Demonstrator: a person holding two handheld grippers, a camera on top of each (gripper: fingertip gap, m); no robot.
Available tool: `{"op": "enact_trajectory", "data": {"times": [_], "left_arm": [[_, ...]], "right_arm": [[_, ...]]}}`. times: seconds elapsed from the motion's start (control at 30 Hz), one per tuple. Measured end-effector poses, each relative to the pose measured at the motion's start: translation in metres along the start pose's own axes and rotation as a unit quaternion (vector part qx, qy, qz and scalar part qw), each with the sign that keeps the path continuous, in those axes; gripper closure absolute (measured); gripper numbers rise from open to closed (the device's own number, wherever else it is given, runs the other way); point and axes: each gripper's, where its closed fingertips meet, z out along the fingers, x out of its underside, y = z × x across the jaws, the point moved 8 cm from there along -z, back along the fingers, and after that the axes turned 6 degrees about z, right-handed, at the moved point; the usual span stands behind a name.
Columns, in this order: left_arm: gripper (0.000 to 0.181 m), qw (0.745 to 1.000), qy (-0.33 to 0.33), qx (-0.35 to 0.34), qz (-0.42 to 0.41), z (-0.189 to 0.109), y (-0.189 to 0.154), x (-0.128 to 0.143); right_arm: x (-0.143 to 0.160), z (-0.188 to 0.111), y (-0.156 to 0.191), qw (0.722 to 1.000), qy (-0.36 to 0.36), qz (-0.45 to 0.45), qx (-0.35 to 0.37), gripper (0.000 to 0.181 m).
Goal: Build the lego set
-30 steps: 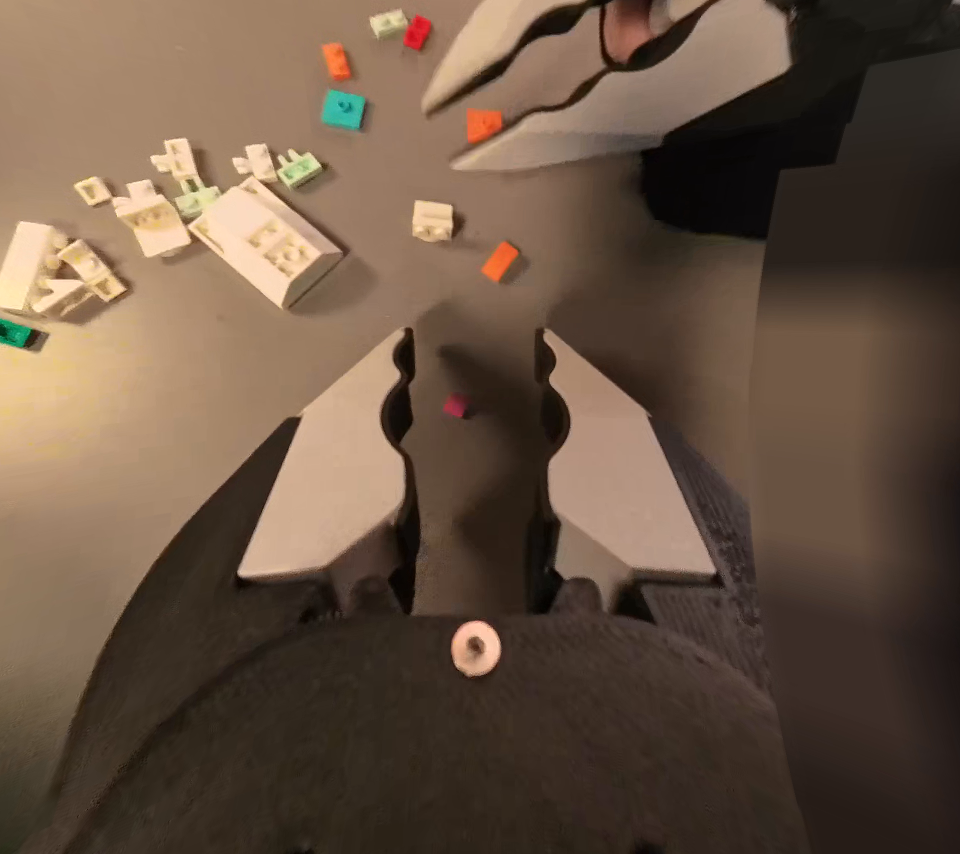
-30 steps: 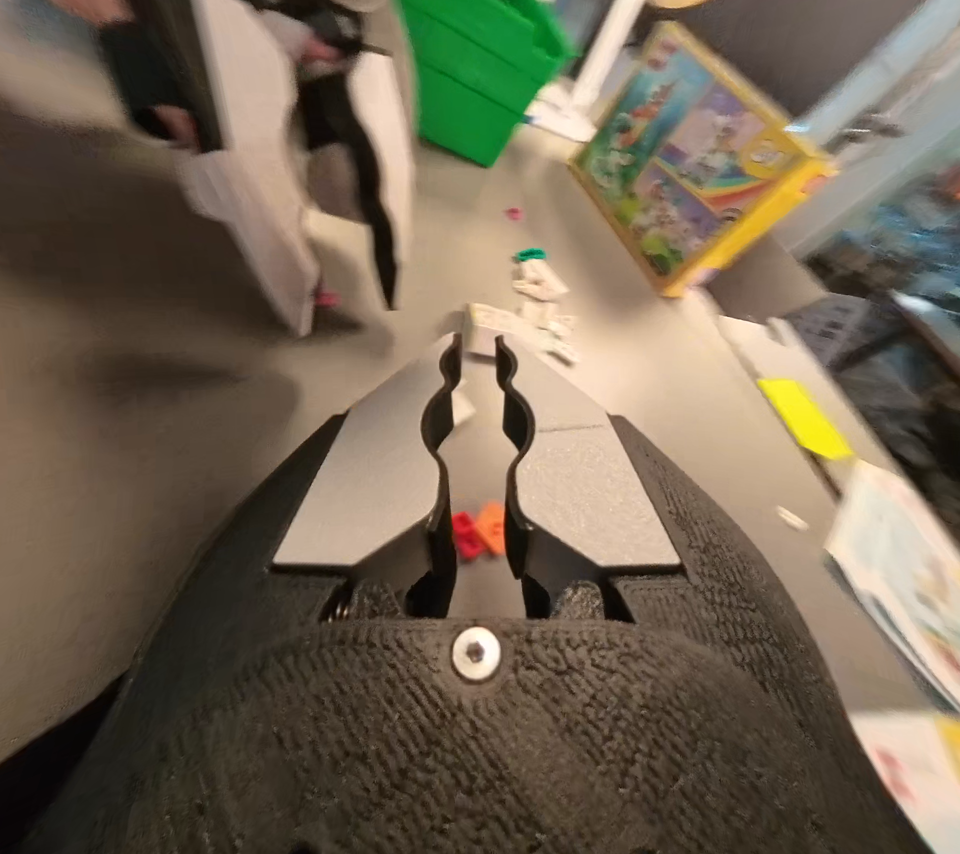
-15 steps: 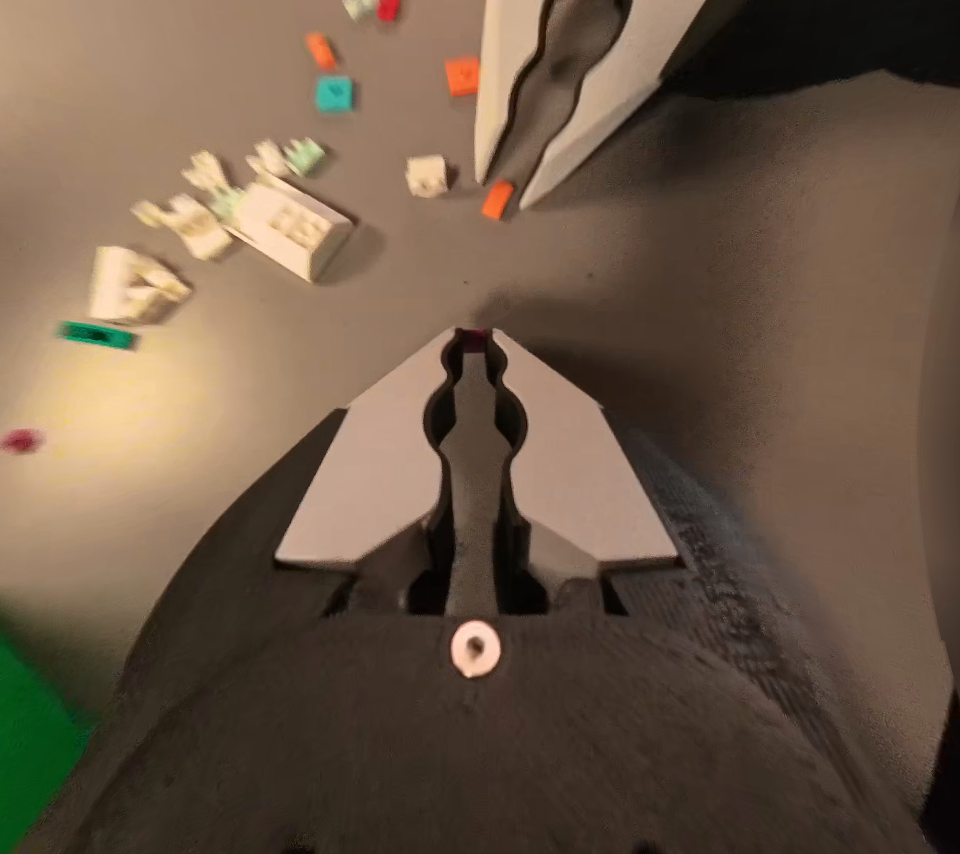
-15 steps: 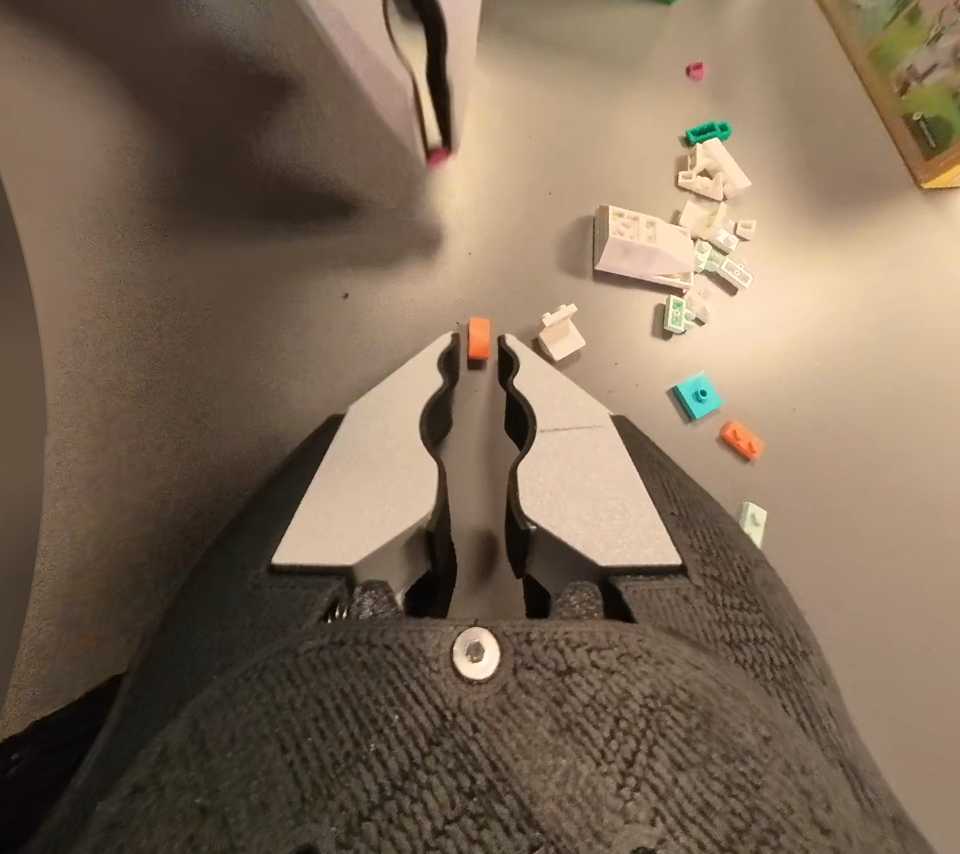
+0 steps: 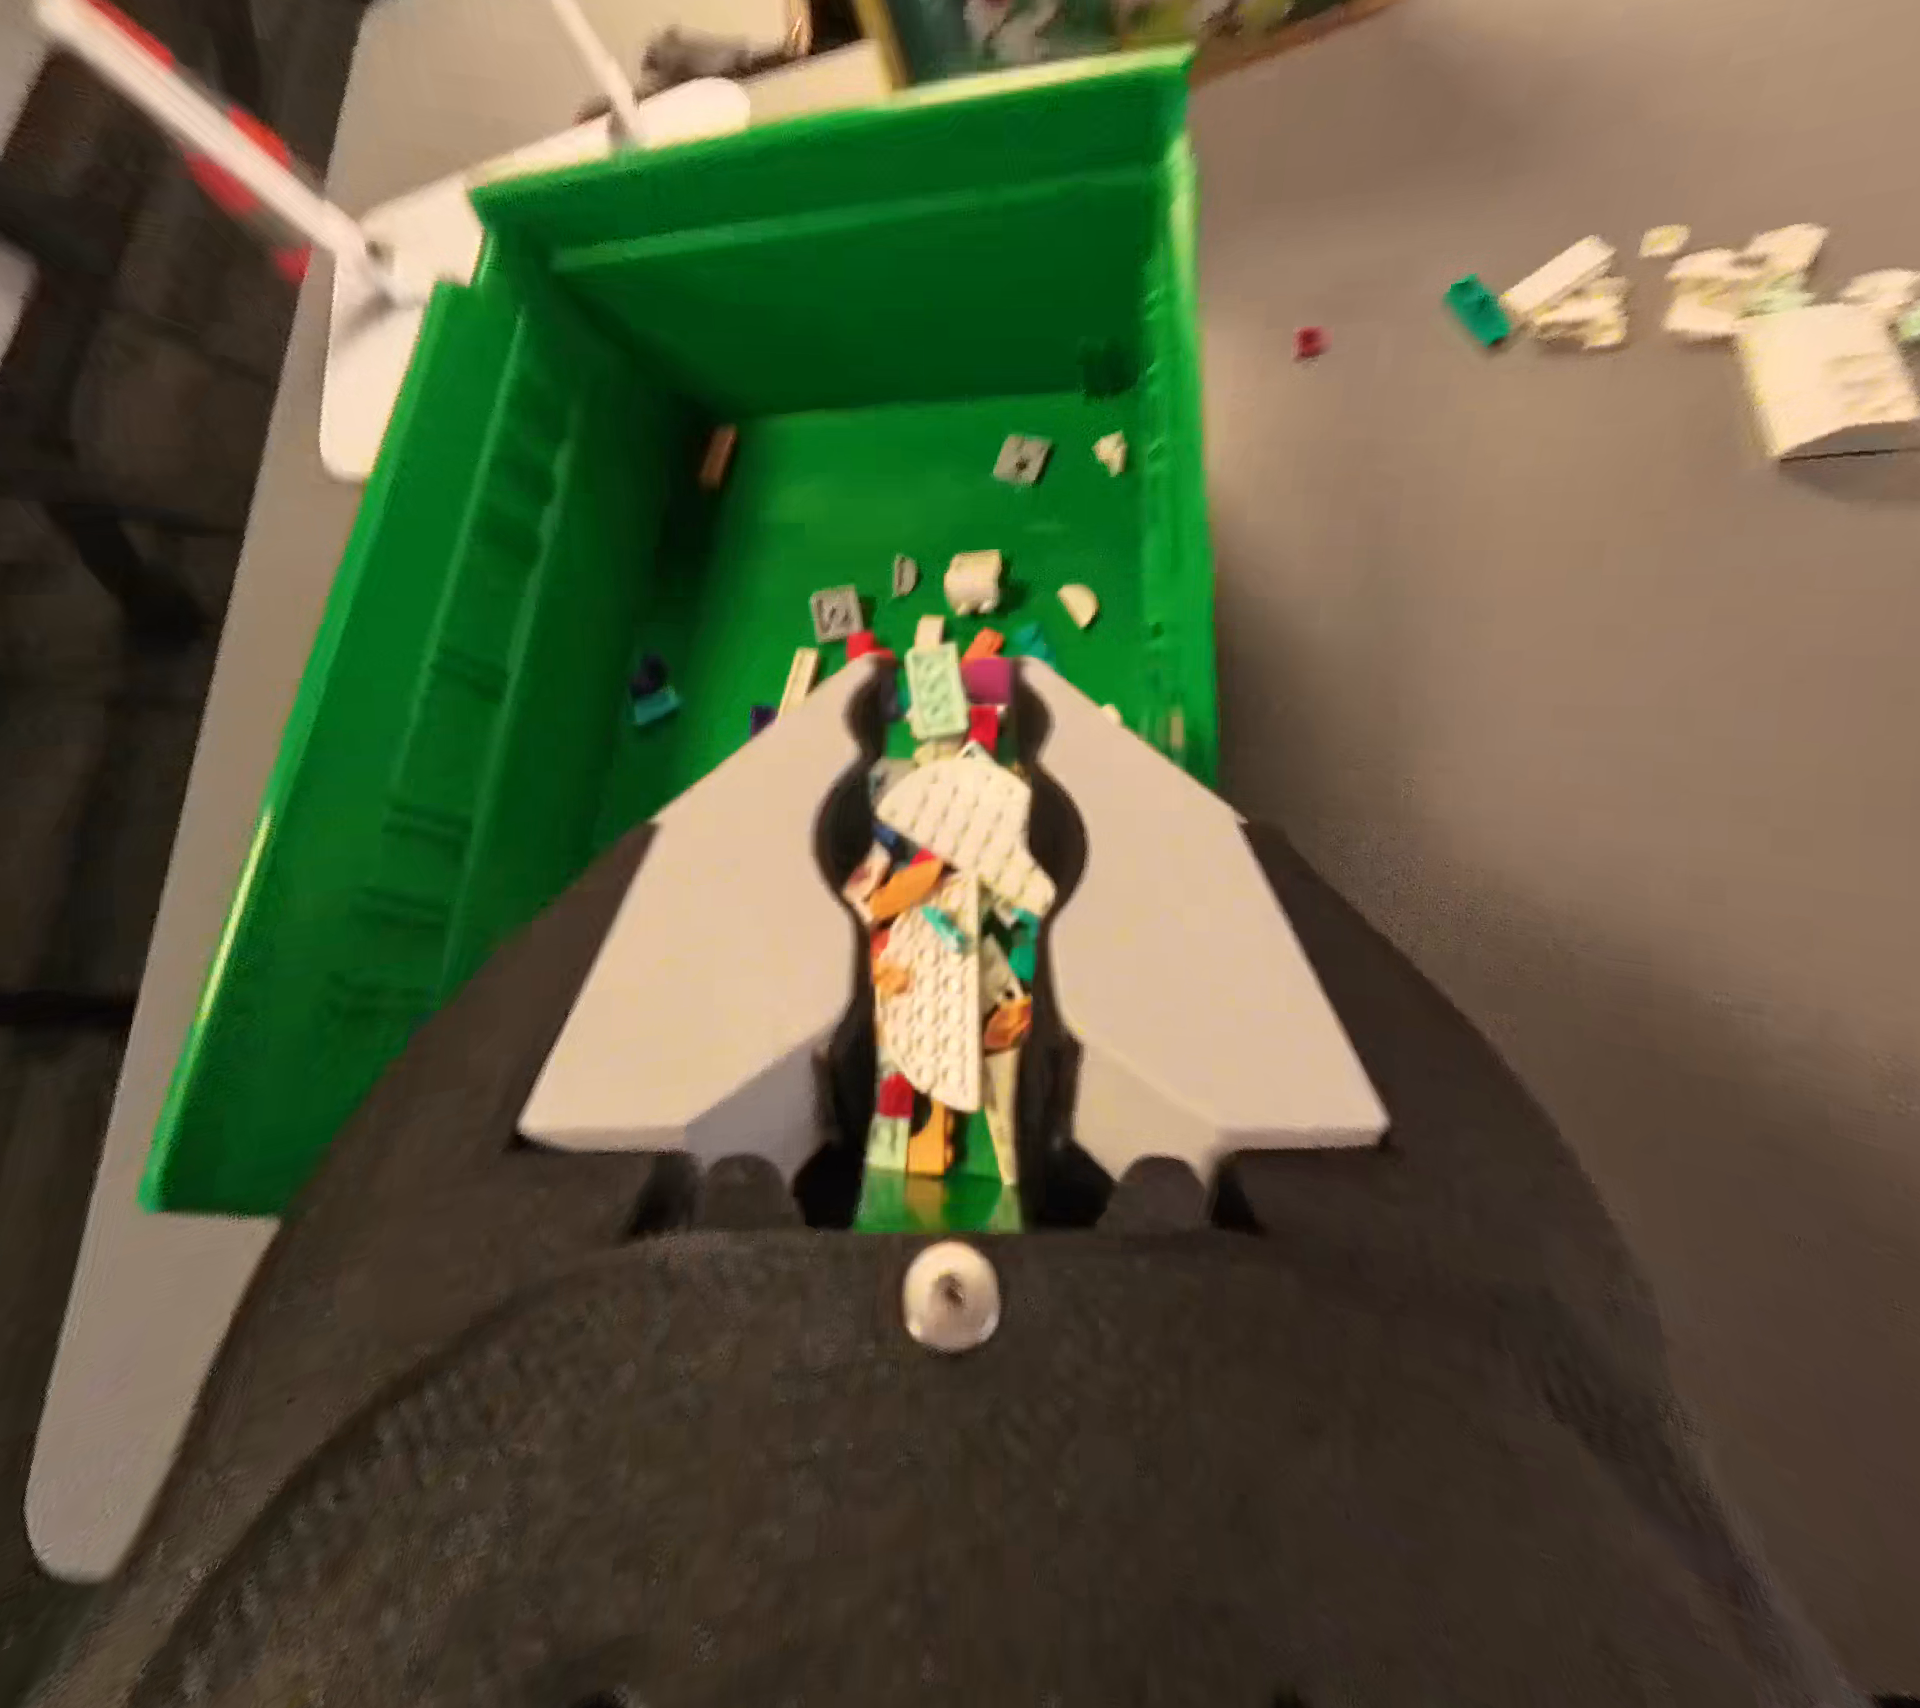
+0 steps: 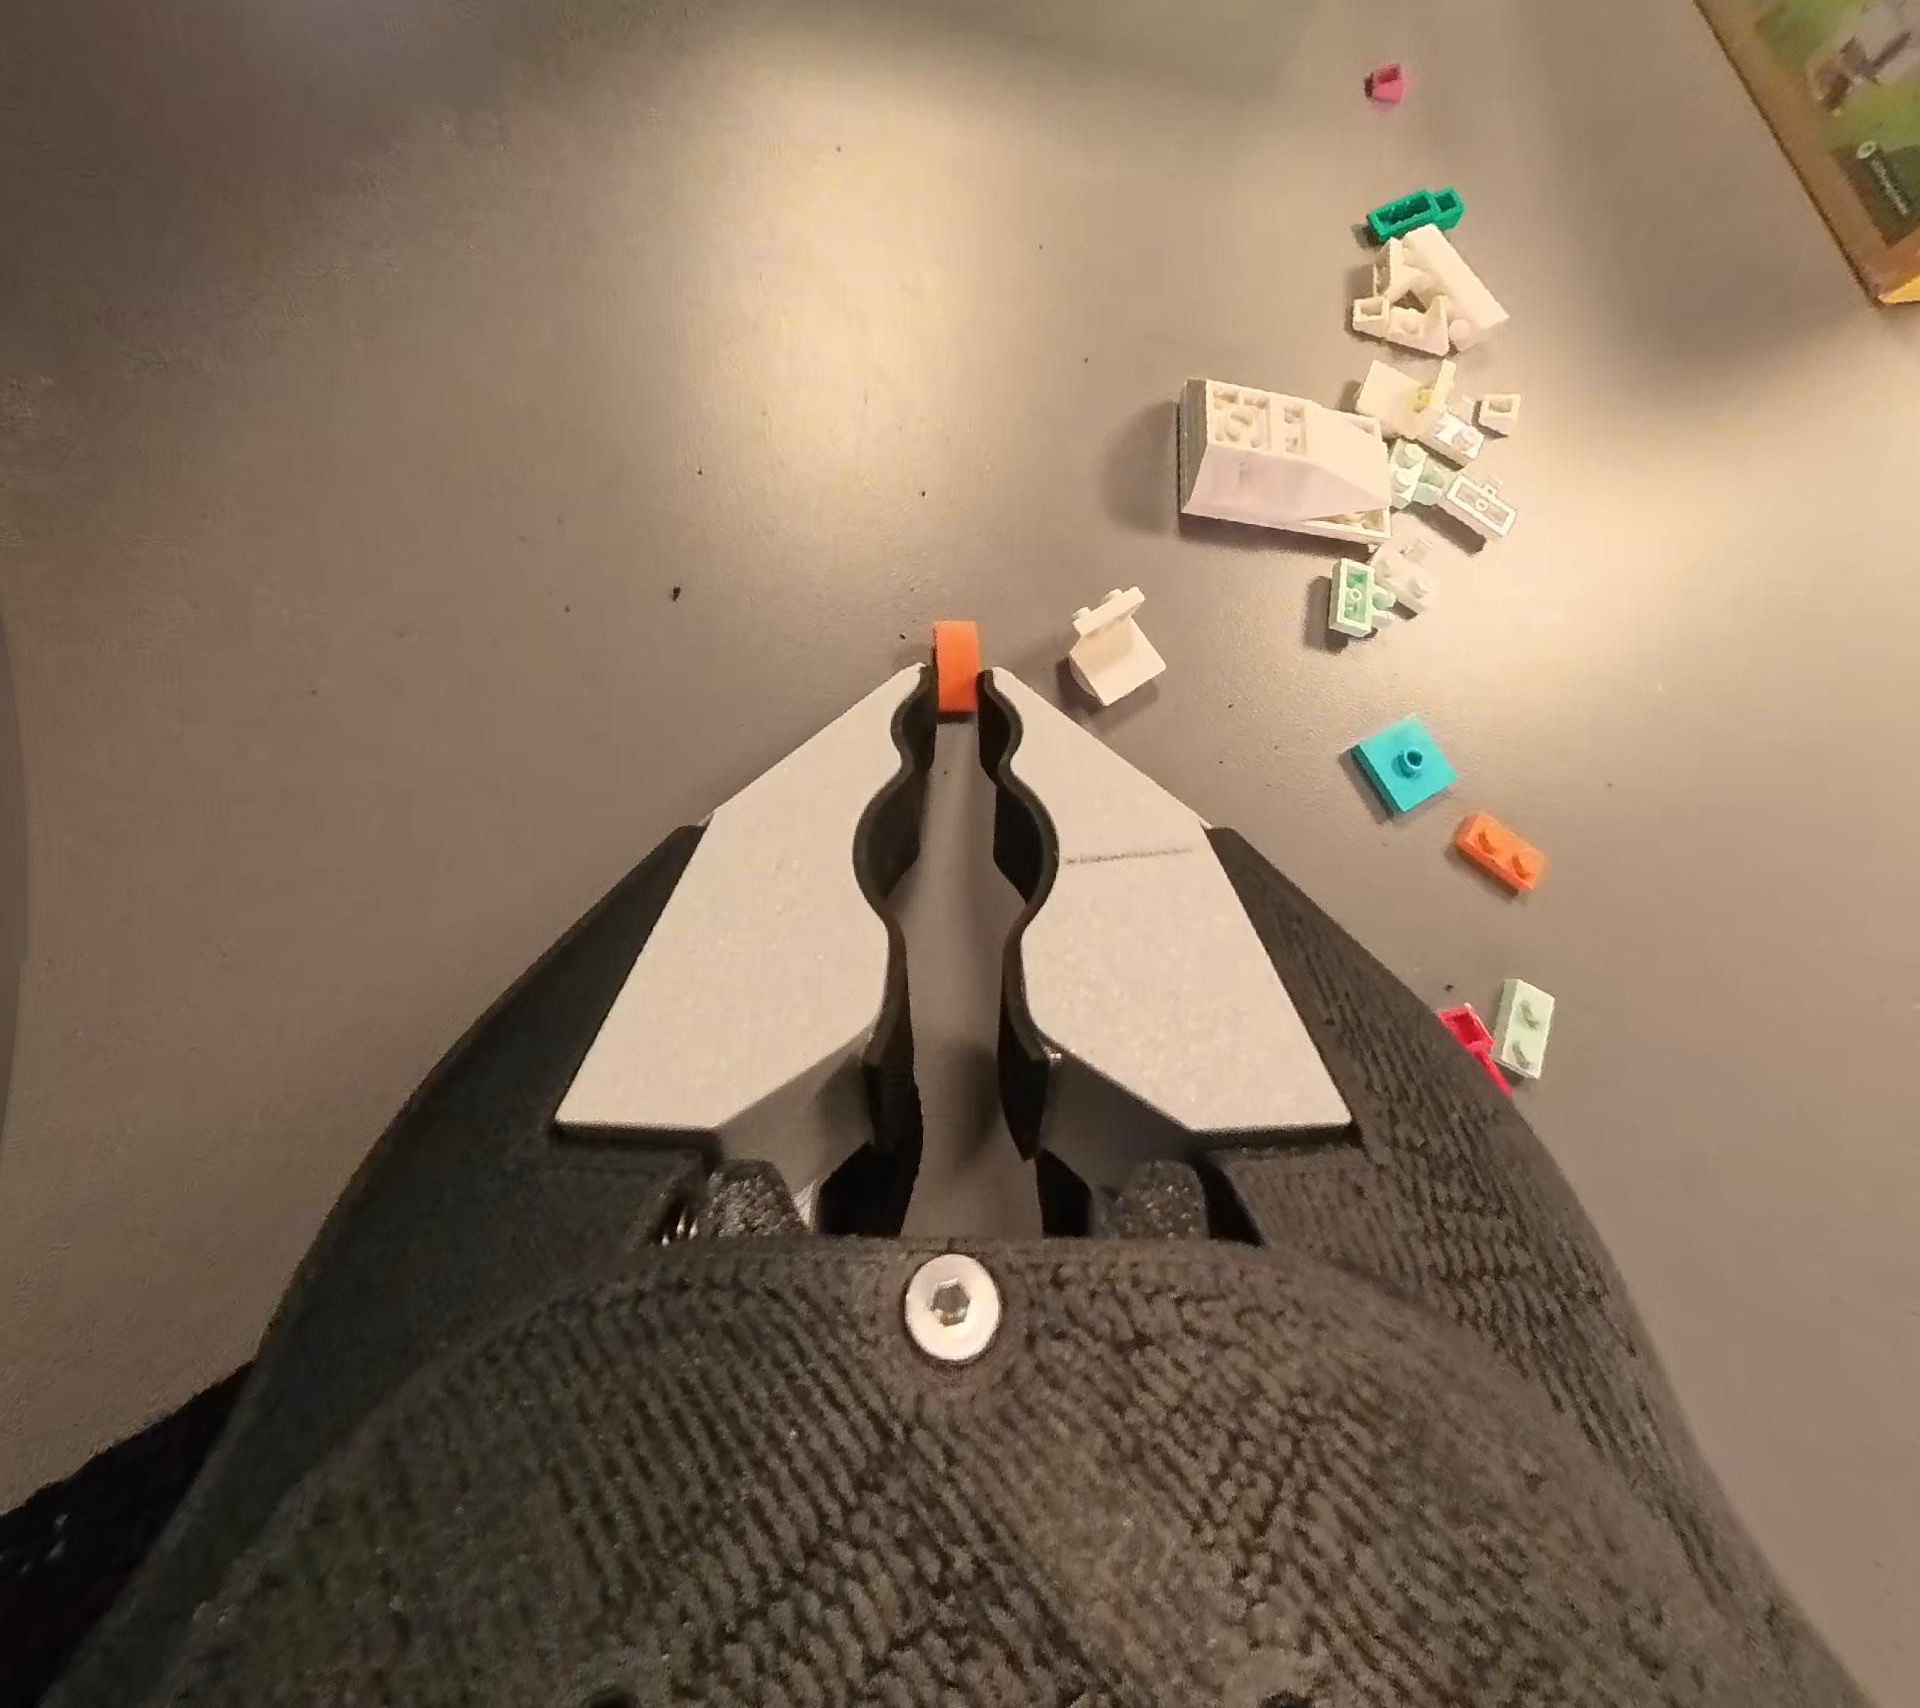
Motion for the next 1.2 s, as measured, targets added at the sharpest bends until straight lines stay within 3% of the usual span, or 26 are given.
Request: {"op": "enact_trajectory", "data": {"times": [0.03, 0.17, 0.27, 0.33, 0.43, 0.57, 0.7, 0.8, 0.9, 1.0, 1.07, 1.2], "left_arm": [[0.148, 1.000, 0.018, -0.004, -0.012, 0.004, 0.003, 0.006], [0.136, 1.000, 0.024, -0.007, -0.001, 0.002, -0.001, 0.009], [0.133, 0.998, -0.033, -0.028, 0.044, -0.014, -0.017, -0.008], [0.133, 0.993, -0.085, -0.006, 0.087, -0.023, -0.038, -0.022], [0.135, 0.967, -0.159, 0.145, 0.138, -0.025, -0.091, -0.035], [0.137, 0.914, -0.162, 0.358, 0.103, -0.009, -0.154, -0.031], [0.147, 0.880, -0.142, 0.450, 0.059, 0.020, -0.181, -0.023], [0.151, 0.854, -0.112, 0.508, 0.018, 0.033, -0.191, -0.018], [0.166, 0.833, -0.089, 0.546, 0.010, 0.036, -0.196, -0.014], [0.177, 0.839, -0.086, 0.536, 0.033, 0.034, -0.193, -0.012], [0.178, 0.855, -0.130, 0.499, 0.048, 0.023, -0.181, -0.019], [0.178, 0.912, -0.233, 0.336, 0.040, -0.011, -0.120, -0.038]], "right_arm": [[0.000, 0.000, 0.000, 1.000, 0.000, 0.000, 0.000, 0.175], [0.000, 0.000, -0.001, 1.000, 0.000, 0.001, 0.002, 0.176], [0.000, 0.000, -0.001, 1.000, 0.000, 0.001, 0.006, 0.176], [-0.001, 0.000, 0.000, 1.000, -0.003, -0.011, 0.014, 0.176], [-0.008, 0.002, 0.006, 0.994, -0.041, -0.088, 0.056, 0.175], [-0.026, 0.000, 0.028, 0.964, -0.126, -0.215, 0.094, 0.176], [-0.036, -0.001, 0.045, 0.936, -0.180, -0.283, 0.103, 0.176], [-0.037, 0.000, 0.049, 0.932, -0.183, -0.297, 0.097, 0.175], [-0.036, -0.001, 0.049, 0.931, -0.185, -0.300, 0.098, 0.175], [-0.036, 0.000, 0.050, 0.930, -0.192, -0.298, 0.096, 0.173], [-0.035, -0.003, 0.045, 0.938, -0.176, -0.280, 0.106, 0.158], [-0.020, -0.022, 0.011, 0.969, -0.118, -0.181, 0.122, 0.151]]}}
